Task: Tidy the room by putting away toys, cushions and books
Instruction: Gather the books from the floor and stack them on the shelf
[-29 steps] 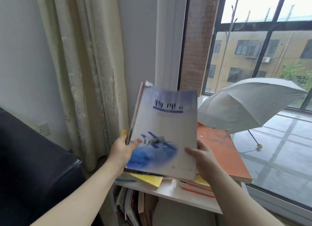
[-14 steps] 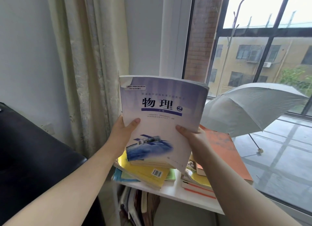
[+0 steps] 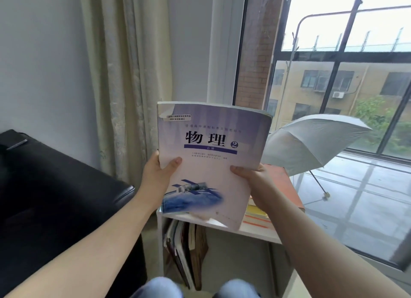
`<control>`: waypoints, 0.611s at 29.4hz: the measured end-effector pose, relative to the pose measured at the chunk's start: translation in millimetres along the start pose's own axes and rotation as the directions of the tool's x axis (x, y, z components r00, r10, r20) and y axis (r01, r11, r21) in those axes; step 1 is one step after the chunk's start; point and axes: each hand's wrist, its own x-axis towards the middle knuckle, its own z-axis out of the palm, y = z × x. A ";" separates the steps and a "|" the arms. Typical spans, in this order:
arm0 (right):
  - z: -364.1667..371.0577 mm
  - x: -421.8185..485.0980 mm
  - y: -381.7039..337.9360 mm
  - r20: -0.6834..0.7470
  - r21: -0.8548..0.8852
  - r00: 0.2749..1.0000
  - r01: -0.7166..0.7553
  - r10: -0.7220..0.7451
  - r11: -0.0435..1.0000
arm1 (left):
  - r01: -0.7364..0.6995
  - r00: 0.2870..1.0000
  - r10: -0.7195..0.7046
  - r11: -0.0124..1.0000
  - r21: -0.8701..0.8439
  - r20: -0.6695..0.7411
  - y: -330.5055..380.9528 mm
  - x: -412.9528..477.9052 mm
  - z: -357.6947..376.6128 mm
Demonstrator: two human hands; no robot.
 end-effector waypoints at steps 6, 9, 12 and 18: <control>-6.4 -48.5 11.9 0.022 -0.064 0.999 -0.029 0.030 0.998 | 0.110 0.988 -0.114 0.993 0.048 0.104 -0.7 -39.8 -22.3; -10.7 -70.7 25.1 -0.015 -0.136 0.996 -0.084 0.082 0.987 | 0.146 0.967 -0.177 0.974 0.171 0.185 -7.9 -65.4 -32.6; -14.7 -90.7 49.3 -0.047 -0.241 0.988 -0.153 0.146 0.958 | 0.149 0.941 -0.242 0.925 0.351 0.237 -27.7 -89.2 -47.1; -22.4 -101.0 81.7 -0.068 -0.412 0.973 -0.230 0.222 0.881 | 0.168 0.894 -0.345 0.850 0.499 0.287 -61.2 -103.8 -69.0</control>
